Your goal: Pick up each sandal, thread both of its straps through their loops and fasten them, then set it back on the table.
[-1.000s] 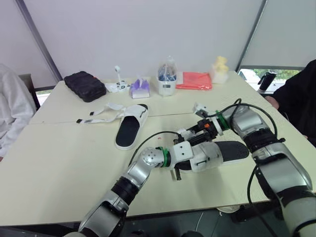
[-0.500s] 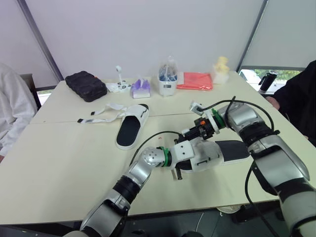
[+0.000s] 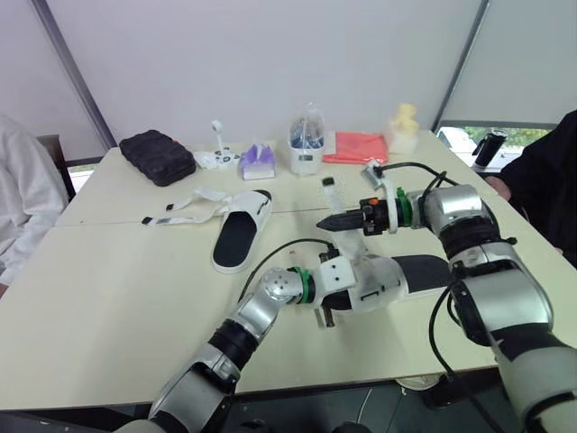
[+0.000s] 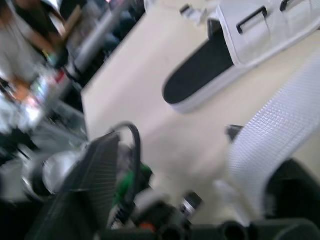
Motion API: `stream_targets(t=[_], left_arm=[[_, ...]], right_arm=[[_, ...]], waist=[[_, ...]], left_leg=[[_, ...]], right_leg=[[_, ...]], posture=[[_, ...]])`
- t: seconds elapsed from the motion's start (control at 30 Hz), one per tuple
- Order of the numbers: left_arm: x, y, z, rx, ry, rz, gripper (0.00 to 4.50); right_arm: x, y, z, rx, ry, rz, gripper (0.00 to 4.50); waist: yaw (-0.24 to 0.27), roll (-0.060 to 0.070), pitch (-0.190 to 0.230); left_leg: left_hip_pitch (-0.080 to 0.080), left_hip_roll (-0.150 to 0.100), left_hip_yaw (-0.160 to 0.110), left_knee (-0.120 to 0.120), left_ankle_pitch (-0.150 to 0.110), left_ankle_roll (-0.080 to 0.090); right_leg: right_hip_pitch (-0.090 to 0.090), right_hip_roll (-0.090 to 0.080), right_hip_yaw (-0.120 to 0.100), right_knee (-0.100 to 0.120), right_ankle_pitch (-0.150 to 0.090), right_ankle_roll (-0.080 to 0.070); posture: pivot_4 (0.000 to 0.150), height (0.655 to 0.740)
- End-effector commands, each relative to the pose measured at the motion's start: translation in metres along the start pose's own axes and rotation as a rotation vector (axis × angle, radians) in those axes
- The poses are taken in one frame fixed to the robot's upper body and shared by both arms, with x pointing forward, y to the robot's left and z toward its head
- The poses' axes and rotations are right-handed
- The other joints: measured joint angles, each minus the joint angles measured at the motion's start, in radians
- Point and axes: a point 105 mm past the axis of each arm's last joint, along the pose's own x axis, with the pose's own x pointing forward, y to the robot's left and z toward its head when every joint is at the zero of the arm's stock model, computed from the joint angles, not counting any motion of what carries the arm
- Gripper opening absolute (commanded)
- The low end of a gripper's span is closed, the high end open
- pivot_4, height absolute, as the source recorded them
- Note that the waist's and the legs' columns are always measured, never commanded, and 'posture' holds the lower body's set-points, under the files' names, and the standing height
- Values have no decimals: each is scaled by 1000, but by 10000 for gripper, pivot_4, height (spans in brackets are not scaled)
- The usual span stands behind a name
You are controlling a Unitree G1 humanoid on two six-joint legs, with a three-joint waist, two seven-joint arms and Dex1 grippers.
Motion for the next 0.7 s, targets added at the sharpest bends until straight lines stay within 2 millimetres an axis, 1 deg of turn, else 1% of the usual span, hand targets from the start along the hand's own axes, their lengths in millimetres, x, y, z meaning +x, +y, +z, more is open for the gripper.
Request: stream_targets(t=[0.03, 0.13, 0.4, 0.47, 0.5, 0.53, 0.67, 0.7], left_arm=[[3, -17, -34, -68, 116, -41, 0], [3, -16, -34, -66, 117, -38, 0], [1, -13, -35, -66, 120, -25, 0], [1, -12, -35, -66, 120, -22, 0], [1, -12, -35, -67, 120, -21, 0], [1, -12, -35, -68, 120, -20, 0], [1, -12, -35, -70, 119, -19, 0], [1, -12, -35, -70, 119, -19, 0]], right_arm=[[7, 18, 21, -7, -74, 70, 35821], [11, 19, 27, 4, -110, 64, 35821], [18, 14, 36, -8, -145, 26, 35821], [19, 10, 36, -28, -138, -8, 30645], [19, 8, 34, -41, -130, -22, 27096], [19, 6, 34, -51, -125, -35, 22588], [15, 3, 38, -95, -138, -71, 1593], [13, 2, 41, -117, -146, -81, 302]], waist=[[0, 0, 0], [0, 0, 0], [0, 0, 0], [0, 0, 0], [0, 0, 0], [0, 0, 0], [0, 0, 0], [0, 0, 0]], left_leg=[[0, 0, 0, 0, 0, 0], [0, 0, 0, 0, 0, 0], [0, -1, 0, 0, 0, 0], [0, -1, 0, 1, 0, 0], [0, -1, 0, 1, 0, 0], [0, -1, 0, 1, 0, 0], [0, -1, 0, 1, 0, 0], [0, -1, 0, 1, 0, 0]], right_leg=[[0, 0, 0, 0, 0, 0], [0, 0, 0, 0, 0, 0], [0, 0, 0, 1, 0, 0], [0, 0, 0, 1, 0, 0], [0, 0, 0, 1, 0, 0], [0, 0, 0, 1, 0, 0], [0, 0, 0, 1, 0, 0], [0, 0, 0, 1, 0, 0]], posture=[[1500, 7400], [1500, 7400], [1500, 7400], [1500, 7400], [1500, 7400], [1500, 7400], [1500, 7400], [1500, 7400]])
